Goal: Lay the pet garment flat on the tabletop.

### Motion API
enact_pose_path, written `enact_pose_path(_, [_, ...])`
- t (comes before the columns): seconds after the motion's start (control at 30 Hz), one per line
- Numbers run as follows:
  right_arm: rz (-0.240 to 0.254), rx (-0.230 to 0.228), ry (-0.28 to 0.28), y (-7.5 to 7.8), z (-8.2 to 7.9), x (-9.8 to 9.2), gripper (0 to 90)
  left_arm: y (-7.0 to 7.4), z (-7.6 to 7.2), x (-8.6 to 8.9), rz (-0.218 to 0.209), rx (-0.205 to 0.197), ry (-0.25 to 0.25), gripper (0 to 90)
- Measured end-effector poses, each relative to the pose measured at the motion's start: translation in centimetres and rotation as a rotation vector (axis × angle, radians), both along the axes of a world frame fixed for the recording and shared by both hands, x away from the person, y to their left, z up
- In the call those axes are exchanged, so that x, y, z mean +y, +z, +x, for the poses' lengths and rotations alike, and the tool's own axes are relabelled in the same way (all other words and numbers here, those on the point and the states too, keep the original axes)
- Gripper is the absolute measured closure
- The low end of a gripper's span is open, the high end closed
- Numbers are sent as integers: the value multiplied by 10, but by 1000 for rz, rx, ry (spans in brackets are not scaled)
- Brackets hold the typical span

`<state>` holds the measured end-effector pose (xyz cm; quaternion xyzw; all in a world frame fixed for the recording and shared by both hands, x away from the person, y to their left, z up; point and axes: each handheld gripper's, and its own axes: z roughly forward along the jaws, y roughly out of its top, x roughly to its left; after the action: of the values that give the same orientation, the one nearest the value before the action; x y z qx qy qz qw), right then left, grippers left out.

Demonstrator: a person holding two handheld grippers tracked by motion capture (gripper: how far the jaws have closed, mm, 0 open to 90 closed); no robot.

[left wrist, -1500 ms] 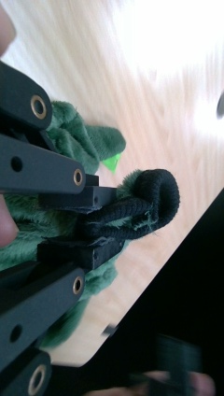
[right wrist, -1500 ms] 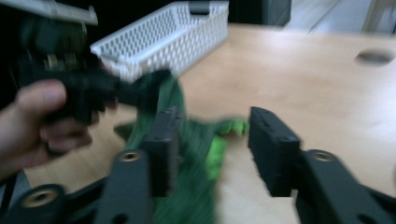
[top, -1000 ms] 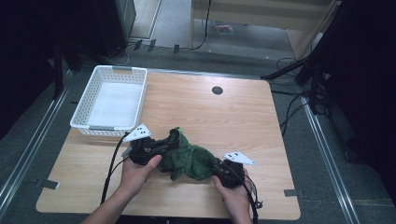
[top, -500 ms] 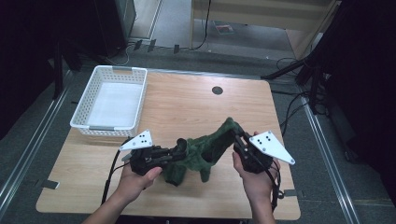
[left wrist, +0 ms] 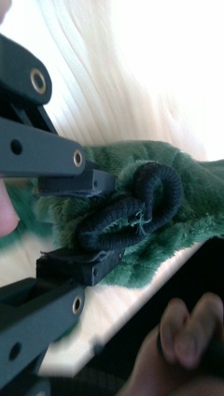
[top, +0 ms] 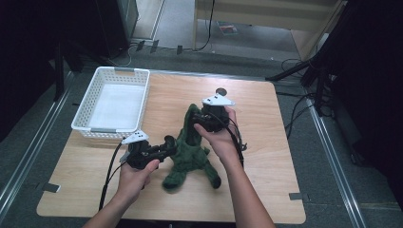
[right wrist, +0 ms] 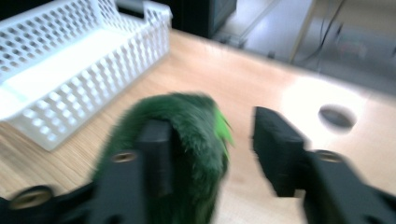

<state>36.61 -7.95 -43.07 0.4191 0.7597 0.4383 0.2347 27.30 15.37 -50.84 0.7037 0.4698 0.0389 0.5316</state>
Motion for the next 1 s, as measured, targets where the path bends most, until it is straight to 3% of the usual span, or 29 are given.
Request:
enact_pose_path(0.13, [72,13,20,-13,-7,-11,392,-4,3,9,24,1,56,632])
enact_pose_path(0.27, [66,-10,-11,-19,-22,-31,394,-10,7,13,46,18,94,661])
enact_pose_path(0.37, [78,-18,-45,-24,-27,-46,445,-16,9,11,74,35,108,683])
enact_pose_path(0.4, [135,10,-47,-27,-30,-52,463,-17,10,11,74,42,107,675])
enact_pose_path(0.43, [172,39,-21,-30,-34,-51,463,-19,10,9,81,46,108,669])
enact_pose_path(0.47, [172,39,-21,-30,-34,-51,463,-20,11,9,85,46,105,669])
enact_pose_path(0.53, [196,92,76,-39,-45,-40,449,-20,11,9,86,44,103,660])
enact_pose_path(0.6, [163,135,196,-51,-59,-22,403,-20,12,9,86,41,109,670])
enact_pose_path(0.67, [107,164,260,-64,-70,-7,395,-21,12,10,88,45,106,679])
enact_pose_path(0.7, [66,166,252,-70,-72,-2,429,-22,12,11,89,44,105,687])
enact_pose_path(0.77, [9,171,200,-83,-72,-1,643,-23,11,11,80,53,93,707])
enact_pose_path(0.8, [41,195,189,-86,-68,-6,742,-24,11,11,80,53,86,715])
enact_pose_path(0.83, [104,204,189,-84,-66,-16,845,-24,10,10,82,55,78,725])
enact_pose_path(0.87, [104,204,189,-84,-66,-16,845,-25,10,10,85,57,70,729])
enact_pose_path(0.93, [149,172,212,-72,-69,-30,874,-27,10,8,87,70,58,732])
enact_pose_path(1.0, [148,161,194,-68,-71,-37,873,-31,11,6,106,91,49,736])
